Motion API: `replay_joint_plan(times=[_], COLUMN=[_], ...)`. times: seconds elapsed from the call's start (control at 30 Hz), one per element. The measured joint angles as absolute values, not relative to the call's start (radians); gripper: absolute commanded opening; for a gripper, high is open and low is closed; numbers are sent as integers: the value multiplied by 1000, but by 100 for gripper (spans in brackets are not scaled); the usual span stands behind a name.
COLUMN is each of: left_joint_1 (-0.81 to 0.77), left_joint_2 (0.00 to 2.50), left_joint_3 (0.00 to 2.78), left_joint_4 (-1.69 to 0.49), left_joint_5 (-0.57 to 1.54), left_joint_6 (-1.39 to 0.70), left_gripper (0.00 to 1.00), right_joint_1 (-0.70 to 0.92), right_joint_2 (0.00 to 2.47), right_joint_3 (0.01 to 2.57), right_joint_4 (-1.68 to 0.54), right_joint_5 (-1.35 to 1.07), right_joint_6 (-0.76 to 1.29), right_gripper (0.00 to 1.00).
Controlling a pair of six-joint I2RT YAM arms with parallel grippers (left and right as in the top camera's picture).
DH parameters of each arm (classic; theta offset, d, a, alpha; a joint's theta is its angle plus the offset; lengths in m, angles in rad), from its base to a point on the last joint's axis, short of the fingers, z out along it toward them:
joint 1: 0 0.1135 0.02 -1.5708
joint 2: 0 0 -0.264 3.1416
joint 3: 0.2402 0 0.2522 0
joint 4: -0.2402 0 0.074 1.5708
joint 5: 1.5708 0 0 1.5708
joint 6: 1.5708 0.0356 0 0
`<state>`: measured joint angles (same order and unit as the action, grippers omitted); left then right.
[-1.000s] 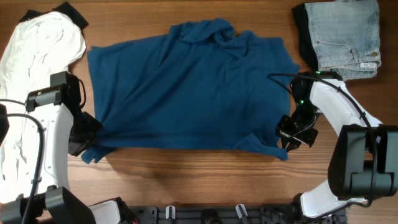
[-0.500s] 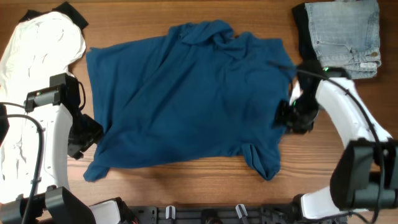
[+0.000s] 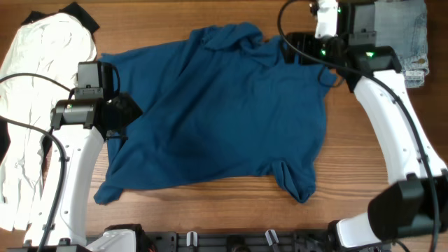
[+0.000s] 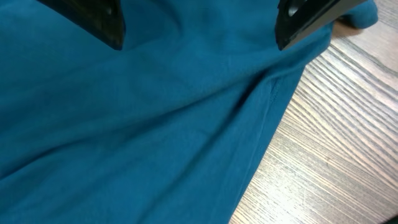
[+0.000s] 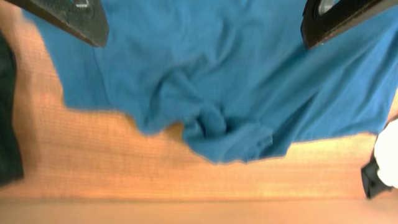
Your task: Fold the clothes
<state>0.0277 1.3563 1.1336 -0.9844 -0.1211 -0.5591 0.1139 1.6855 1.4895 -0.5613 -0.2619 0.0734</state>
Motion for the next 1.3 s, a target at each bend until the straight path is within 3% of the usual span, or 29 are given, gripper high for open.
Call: replay_joint_plan(times=[0.23,0.37,0.73,1.13,1.3], left_joint_1=[-13,-16,-16,-80,-85], left_joint_2=[1263,1156,1069,1069,1102], left_joint_3=[1134,1136,1136,1137,1137], left_joint_4=[-972,-948,-945,-790,-751], left_joint_5=[-119,-117,-117,-104,-102], left_joint_6=[-535,-533,-524,-451,-430], left_gripper=[89,92,93,92,93], right_joint_1=[141,163,212,221,378], right_joint_2=[1745,1745,1727,1431,1427], right_joint_3=[1489,1489,1489,1489,1489], right_joint_4=[-499,-510,-607,-707,-674], right_joint_5=[-262,-262,-262,-213,-174], right_joint_6=[70,57,46,43,27], right_gripper=[99,99,100,99,99])
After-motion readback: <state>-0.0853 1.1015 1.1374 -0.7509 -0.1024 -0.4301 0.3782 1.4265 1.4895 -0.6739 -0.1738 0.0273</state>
